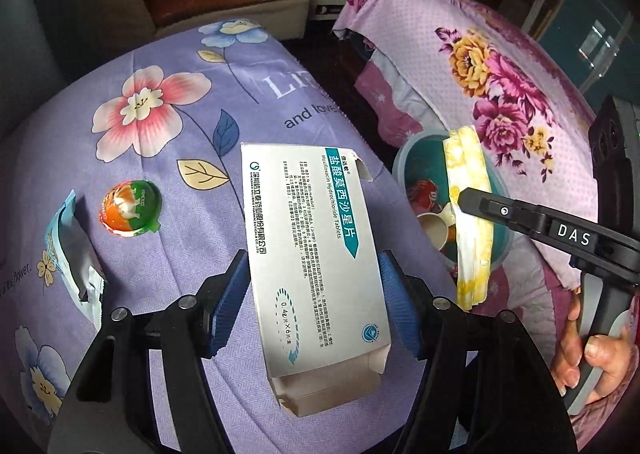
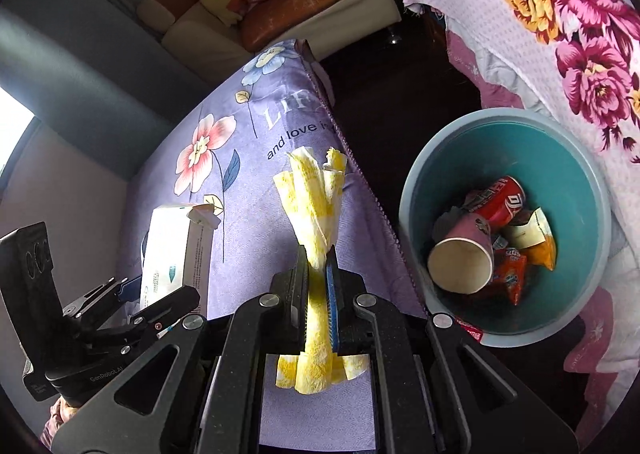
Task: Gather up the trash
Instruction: 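Carry medicine box with left tool while right tool carries yellow pads, release both into teal bin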
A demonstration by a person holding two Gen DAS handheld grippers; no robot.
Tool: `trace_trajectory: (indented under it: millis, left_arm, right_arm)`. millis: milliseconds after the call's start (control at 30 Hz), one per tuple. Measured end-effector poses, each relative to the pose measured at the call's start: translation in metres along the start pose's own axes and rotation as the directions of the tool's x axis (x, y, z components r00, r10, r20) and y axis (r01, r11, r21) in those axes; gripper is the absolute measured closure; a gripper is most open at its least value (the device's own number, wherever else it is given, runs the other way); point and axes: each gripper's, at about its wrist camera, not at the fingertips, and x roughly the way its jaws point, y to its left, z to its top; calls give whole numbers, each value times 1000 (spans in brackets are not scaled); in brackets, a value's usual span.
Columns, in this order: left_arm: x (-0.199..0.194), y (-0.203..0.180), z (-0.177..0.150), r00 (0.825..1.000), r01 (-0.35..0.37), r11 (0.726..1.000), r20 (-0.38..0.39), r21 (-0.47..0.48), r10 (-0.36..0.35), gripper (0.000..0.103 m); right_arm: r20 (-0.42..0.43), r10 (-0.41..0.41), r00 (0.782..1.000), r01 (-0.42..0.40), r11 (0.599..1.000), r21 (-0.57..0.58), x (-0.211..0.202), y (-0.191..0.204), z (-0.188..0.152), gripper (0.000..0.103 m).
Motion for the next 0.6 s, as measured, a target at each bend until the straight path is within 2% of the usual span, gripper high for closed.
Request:
trace_trajectory:
  millis: [267, 600]
  left_arm:
    - [28, -53, 11, 999, 29, 997, -48, 67, -25, 37]
    - [55, -94, 29, 995, 60, 994, -86, 94, -52, 37]
  right_arm:
    - [50, -20, 999, 16, 997, 80, -26, -55, -1, 95]
    - [77, -88, 993, 76, 987, 142, -42, -103, 0, 95]
